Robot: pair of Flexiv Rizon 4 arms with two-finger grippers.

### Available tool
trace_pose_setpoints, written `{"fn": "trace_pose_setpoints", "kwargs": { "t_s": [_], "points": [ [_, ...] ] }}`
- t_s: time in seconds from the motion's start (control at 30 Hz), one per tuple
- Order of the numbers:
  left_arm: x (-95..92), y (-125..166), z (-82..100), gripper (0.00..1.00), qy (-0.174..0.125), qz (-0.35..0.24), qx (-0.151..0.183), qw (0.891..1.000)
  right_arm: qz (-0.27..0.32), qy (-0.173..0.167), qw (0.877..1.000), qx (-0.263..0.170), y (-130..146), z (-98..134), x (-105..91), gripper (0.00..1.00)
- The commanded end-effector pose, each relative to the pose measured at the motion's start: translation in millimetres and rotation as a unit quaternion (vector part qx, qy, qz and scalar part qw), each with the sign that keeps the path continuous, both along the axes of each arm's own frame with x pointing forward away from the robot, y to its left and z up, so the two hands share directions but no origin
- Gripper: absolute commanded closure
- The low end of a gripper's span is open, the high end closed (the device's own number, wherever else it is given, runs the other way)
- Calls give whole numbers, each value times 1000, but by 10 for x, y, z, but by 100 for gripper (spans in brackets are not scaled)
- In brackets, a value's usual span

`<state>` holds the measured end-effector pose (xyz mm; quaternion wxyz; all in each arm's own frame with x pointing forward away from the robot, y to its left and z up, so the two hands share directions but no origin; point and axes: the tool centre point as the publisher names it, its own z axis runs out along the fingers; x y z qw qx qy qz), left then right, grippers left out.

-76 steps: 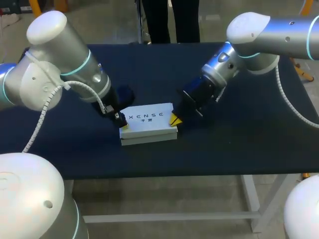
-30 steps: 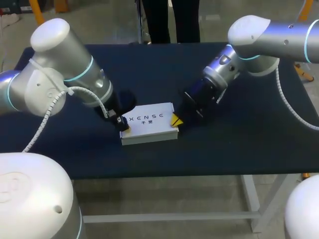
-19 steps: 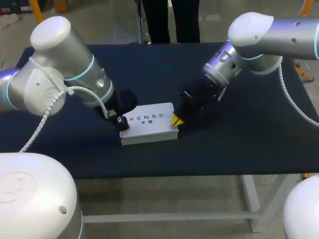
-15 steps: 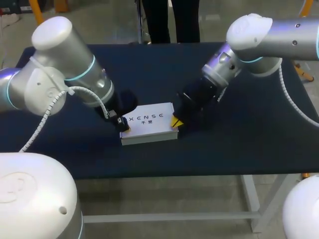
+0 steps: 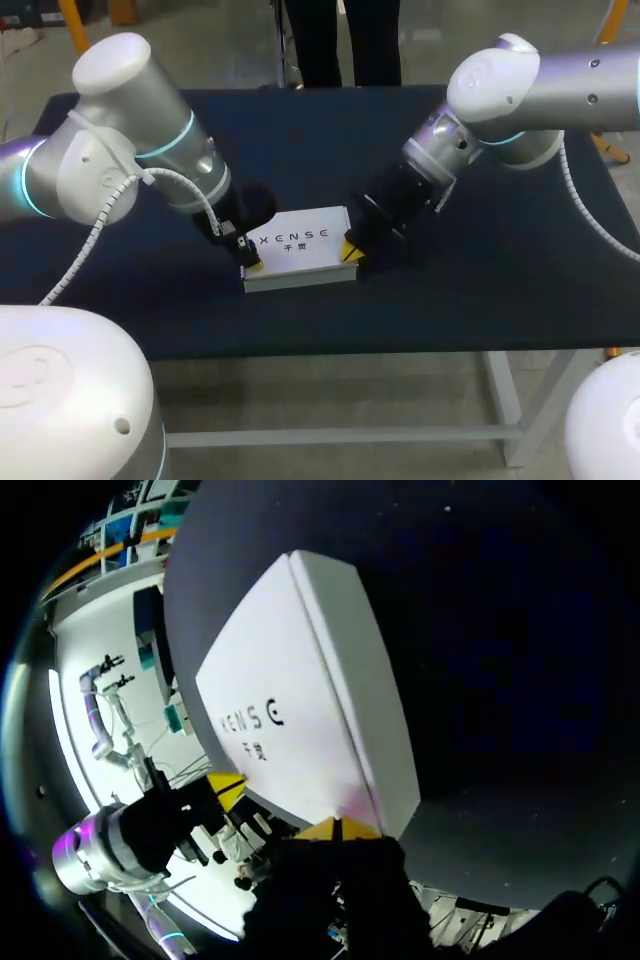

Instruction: Assemble the packaging by folding the flat box into shape, placing the metal phone stand inside, and closing the box properly

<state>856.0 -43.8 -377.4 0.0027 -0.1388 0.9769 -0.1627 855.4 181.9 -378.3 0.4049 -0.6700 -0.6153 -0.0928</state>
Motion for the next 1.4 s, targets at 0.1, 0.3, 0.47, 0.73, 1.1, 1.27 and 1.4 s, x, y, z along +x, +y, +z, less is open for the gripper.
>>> {"fn": "trace_pose_setpoints", "kwargs": {
  "t_s": [0.1, 0.3, 0.47, 0.73, 1.1, 1.27, 1.4],
  "points": [
    [26, -14, -138, 100, 1, 3, -1, 1000, -1, 6, 1000, 1, -18, -151, 20, 100],
    [16, -16, -148, 100, 3, 6, -3, 1000, -3, 6, 1000, -1, -16, -191, 22, 100],
    [14, -25, -107, 100, -2, 7, -4, 1000, -5, 4, 1000, -1, -19, -182, 22, 100],
    [7, -36, 74, 100, -25, 7, -5, 1000, -1, -36, 999, 4, -15, 70, -43, 100],
    [8, -45, 161, 78, -29, 10, -9, 1000, 3, -41, 999, 6, -26, 57, -67, 100],
    [22, -69, 67, 100, -14, 10, -6, 1000, 3, -28, 1000, 5, -28, -29, -38, 100],
    [24, -83, -20, 100, -2, 13, -7, 1000, 1, -21, 1000, 3, -41, -82, -21, 100]
  ]
}}
